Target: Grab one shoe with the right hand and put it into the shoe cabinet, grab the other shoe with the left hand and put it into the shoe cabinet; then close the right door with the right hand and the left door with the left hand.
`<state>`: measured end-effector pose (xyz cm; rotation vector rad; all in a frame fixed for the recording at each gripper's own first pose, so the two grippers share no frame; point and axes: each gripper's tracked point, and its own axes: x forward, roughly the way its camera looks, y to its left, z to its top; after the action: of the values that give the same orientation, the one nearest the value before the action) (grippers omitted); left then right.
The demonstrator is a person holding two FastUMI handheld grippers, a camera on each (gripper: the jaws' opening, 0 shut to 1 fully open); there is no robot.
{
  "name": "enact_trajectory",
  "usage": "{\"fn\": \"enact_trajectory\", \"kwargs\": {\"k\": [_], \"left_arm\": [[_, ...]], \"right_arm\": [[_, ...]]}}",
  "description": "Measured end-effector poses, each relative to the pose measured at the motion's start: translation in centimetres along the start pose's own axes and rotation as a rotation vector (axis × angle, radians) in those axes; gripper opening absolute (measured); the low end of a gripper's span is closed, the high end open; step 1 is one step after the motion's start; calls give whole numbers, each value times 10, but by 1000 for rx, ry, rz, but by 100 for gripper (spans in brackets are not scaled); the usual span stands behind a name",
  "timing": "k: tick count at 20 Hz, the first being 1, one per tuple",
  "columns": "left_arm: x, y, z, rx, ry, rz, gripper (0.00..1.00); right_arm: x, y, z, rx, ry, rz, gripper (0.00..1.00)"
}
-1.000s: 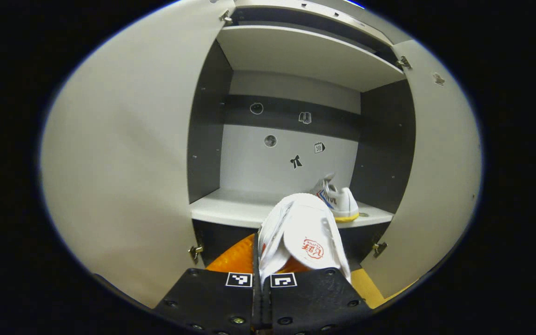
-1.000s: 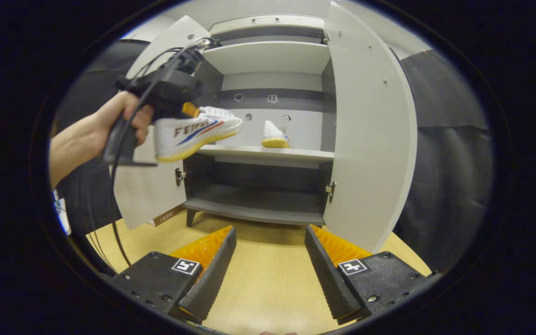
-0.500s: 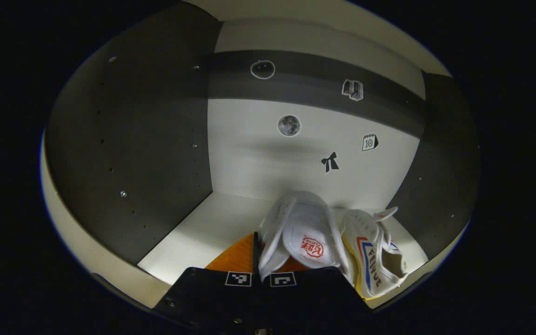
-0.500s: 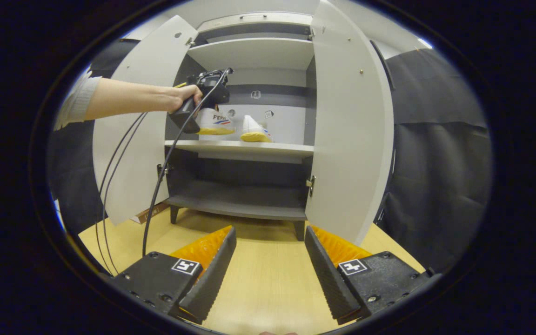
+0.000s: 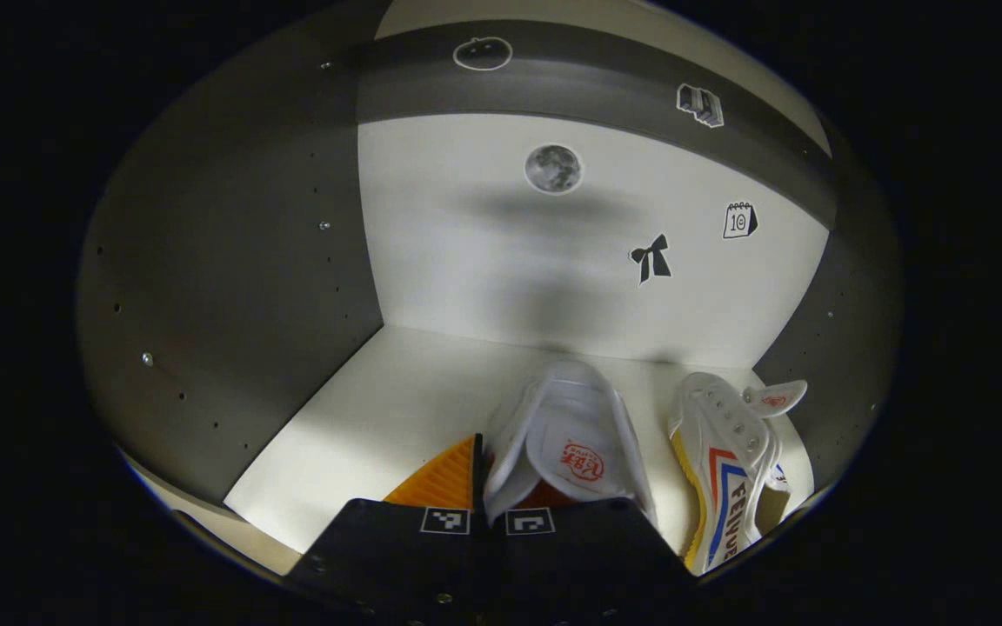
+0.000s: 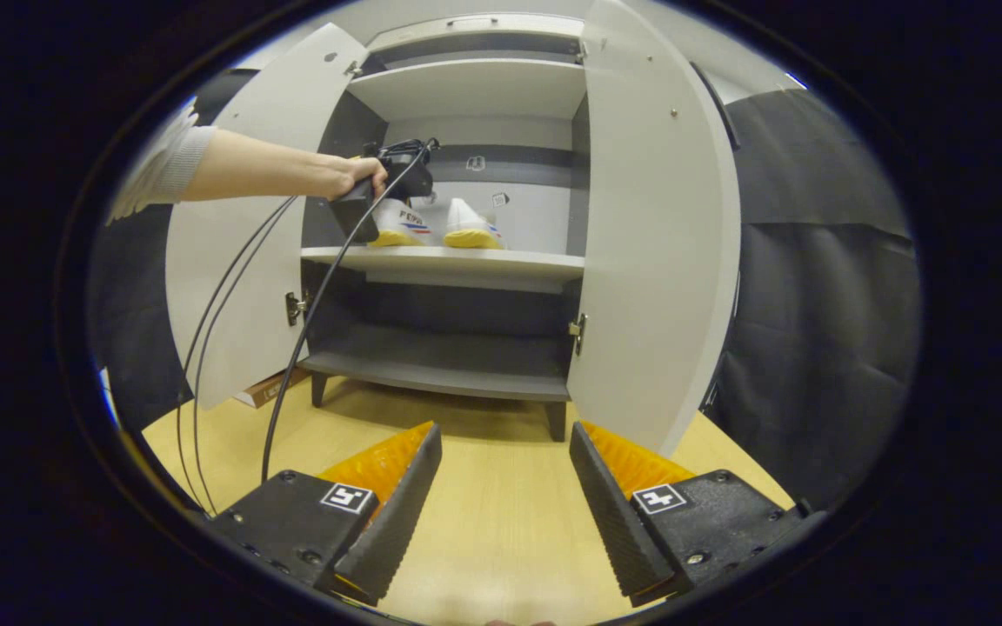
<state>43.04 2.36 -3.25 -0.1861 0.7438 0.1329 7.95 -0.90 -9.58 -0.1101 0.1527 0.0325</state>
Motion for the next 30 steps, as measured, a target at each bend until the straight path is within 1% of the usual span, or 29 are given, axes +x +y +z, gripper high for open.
{"fn": "enact_trajectory", "kwargs": {"k": [1,2,3,5,6,8,9,10,11,13,14,16,18,19,20,21,23,24,25,26,27,29,30], "left_arm": [[0,0,1,-2,-2,-8,16],[-4,-6,0,-16,9,-35,7],[-9,-10,4,-22,-2,-59,17],[-24,-13,7,-19,-21,-98,28],[-32,-11,10,-14,-37,-108,29],[-59,-15,17,-13,-79,-159,29],[-76,-14,27,-6,-138,-172,46],[-94,-15,36,7,-197,-192,46],[-116,-14,45,14,-260,-211,29],[-162,-14,52,33,-366,-265,31],[-182,-9,47,46,-407,-278,33],[-216,-1,27,72,-478,-295,33],[-246,12,9,108,-601,-286,33],[-257,21,0,134,-655,-255,15],[-265,30,-11,157,-699,-218,50],[-270,35,-26,172,-716,-202,34],[-284,42,-63,168,-719,-180,43],[-288,43,-79,161,-723,-176,45],[-291,46,-96,152,-721,-166,50],[-293,47,-112,145,-719,-168,53],[-298,48,-128,139,-722,-169,63],[-305,51,-156,135,-728,-162,74],[-308,53,-169,131,-738,-155,75]], "right_arm": [[1,0,1,1,-1,3,94],[1,1,2,-1,-4,6,94],[1,1,2,-4,-7,8,94],[3,2,1,-4,-1,16,94],[3,3,1,-1,-1,21,94],[2,4,2,-5,-6,25,94],[2,4,3,-9,-7,26,94],[1,5,3,-11,-6,30,94],[0,6,2,-10,-7,33,94],[-2,7,4,-10,-11,36,94],[-4,7,8,-10,-18,37,94],[-7,8,13,-10,-32,41,94],[-12,11,17,-2,-43,49,94],[-14,11,19,3,-48,52,94],[-16,12,21,6,-50,53,94],[-18,13,21,7,-51,55,94],[-24,15,23,5,-58,58,94],[-27,16,26,3,-65,60,94],[-30,18,27,1,-69,63,94],[-34,19,30,0,-75,64,94],[-38,20,31,1,-81,65,94],[-46,21,33,3,-87,67,94],[-50,22,33,5,-90,68,94]]}}
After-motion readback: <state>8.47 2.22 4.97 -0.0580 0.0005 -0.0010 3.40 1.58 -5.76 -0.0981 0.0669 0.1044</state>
